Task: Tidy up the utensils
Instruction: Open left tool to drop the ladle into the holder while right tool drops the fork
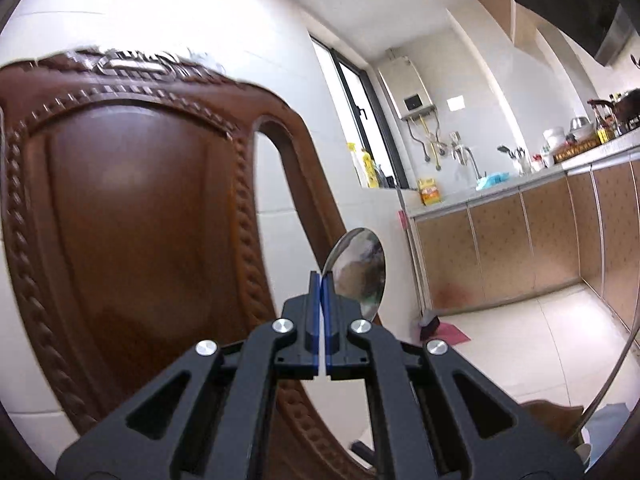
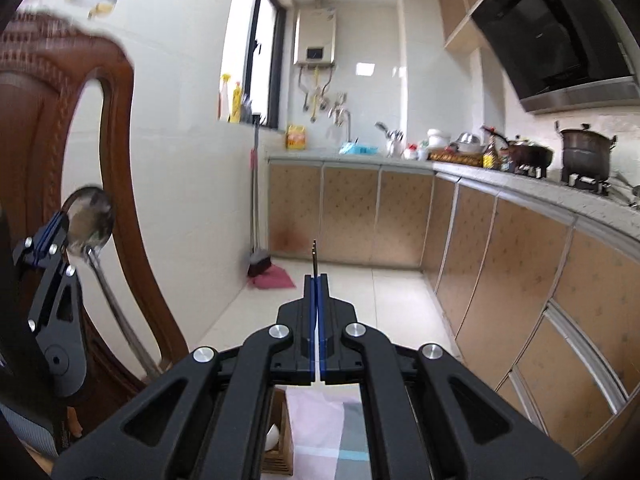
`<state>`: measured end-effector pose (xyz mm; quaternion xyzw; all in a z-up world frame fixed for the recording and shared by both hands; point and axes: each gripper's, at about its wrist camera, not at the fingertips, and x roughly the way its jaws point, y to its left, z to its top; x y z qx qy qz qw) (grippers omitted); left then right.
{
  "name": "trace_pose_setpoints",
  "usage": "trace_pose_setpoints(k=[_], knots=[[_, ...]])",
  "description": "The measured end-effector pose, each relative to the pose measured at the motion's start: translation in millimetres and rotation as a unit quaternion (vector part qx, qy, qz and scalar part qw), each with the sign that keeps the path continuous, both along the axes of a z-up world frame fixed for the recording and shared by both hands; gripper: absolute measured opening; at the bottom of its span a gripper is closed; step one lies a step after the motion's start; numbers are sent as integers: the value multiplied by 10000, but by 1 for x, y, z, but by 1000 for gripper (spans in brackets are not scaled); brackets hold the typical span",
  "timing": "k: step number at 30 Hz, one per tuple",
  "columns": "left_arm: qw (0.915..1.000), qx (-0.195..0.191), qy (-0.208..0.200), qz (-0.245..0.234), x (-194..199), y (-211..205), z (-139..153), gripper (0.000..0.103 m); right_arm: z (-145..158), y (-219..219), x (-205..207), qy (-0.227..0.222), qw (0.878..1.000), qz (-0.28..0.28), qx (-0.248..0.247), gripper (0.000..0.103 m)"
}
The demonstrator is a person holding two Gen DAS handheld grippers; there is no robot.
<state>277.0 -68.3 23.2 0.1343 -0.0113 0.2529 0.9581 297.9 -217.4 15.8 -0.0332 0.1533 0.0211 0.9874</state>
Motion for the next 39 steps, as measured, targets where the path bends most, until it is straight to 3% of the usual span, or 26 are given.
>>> trace_pose_setpoints(k=[7, 11, 15, 17, 19, 20, 21, 26, 29, 32, 33, 35, 37, 38, 39], knots=[[9990, -175, 348, -212, 25, 2, -23, 2, -50, 16, 26, 475, 9986, 198, -132, 2], [9972, -338, 605, -295, 28, 8, -31, 3, -63, 20, 31, 662, 9973, 266, -183, 2], [9949, -529, 750, -431, 29, 14, -32, 10, -66, 19, 31, 795, 9963, 276, -162, 3], [9949, -549, 720, -453, 22, 14, -35, 12, -66, 18, 30, 874, 9957, 293, -104, 12], [9954, -482, 677, -469, 14, 14, -34, 26, -64, 16, 26, 885, 9956, 319, -5, 27], [9956, -468, 650, -491, 14, 12, -34, 39, -63, 14, 22, 887, 9955, 318, 7, 29], [9955, -476, 624, -525, 10, 12, -33, 43, -61, 13, 20, 885, 9956, 306, 10, 31], [9910, -572, 853, -861, -12, 10, -26, 44, -46, -3, -5, 897, 9954, 215, 269, 38], [9825, -603, 1213, -1282, -32, 5, -27, 44, -40, -19, -32, 961, 9946, 122, 369, 41], [9672, -628, 1717, -1764, -55, 2, -41, 44, -49, -34, -58, 1293, 9909, -10, 364, 43], [9588, -713, 1951, -1940, -61, 3, -49, 44, -58, -38, -64, 1477, 9883, -27, 387, 43], [9337, -1006, 2550, -2303, -64, 8, -69, 44, -84, -43, -70, 1939, 9799, -78, 468, 43], [8914, -1411, 3407, -2635, -57, 14, -100, 31, -126, -42, -67, 2666, 9618, 25, 626, 43], [8757, -1537, 3716, -2671, -51, 16, -112, 19, -143, -39, -66, 2933, 9535, 48, 694, 43], [8569, -1721, 4060, -2667, -45, 20, -128, 17, -165, -33, -61, 3324, 9398, 98, 793, 43]])
